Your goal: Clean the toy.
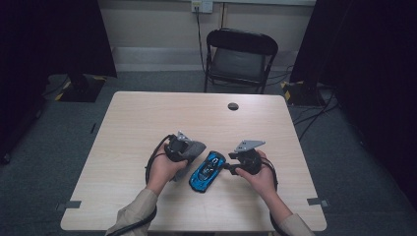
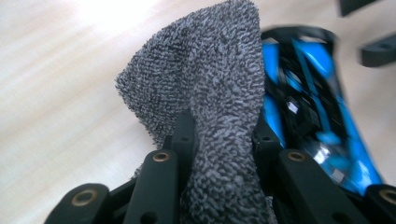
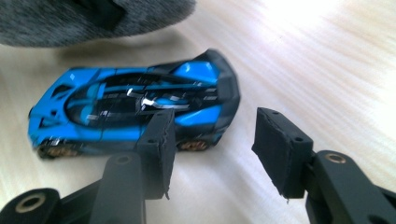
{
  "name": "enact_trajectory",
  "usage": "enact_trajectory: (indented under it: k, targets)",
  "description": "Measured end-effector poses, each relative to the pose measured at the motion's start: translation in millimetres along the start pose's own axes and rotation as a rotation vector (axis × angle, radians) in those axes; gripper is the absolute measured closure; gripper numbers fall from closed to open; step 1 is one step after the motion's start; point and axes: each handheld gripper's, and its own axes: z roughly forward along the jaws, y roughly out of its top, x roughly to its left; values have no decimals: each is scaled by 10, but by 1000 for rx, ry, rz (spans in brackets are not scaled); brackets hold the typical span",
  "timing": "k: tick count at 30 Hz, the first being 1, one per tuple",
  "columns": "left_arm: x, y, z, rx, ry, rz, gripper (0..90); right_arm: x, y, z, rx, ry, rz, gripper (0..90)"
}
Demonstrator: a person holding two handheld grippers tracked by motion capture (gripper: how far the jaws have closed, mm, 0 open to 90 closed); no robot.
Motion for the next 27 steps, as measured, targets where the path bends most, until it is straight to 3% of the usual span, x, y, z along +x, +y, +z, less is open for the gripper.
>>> enact_trajectory:
  k: [2,5,9,11,13,17,22,27]
  targets:
    - [12,47,80,13,7,10,700,-13,16,18,1,-6,13,486]
    - [9,83,156,19,-12,5,700,-12,32,41,7,-6,9,487]
    - [-32,113,290,54,-56,39,707,-10,71,98,18,-13,-3,502]
    - [-43,113,292,55,-54,53,709,-10,76,107,16,-11,1,511]
    - [-61,107,275,77,-83,71,710,-10,82,142,23,-13,-3,522]
    - [-61,86,206,105,-102,91,711,-1,69,192,24,-11,9,548]
    - [-61,7,126,122,-120,97,711,43,85,244,23,-17,6,586]
    - [-58,-92,67,128,-143,99,711,106,119,294,26,-37,-27,620]
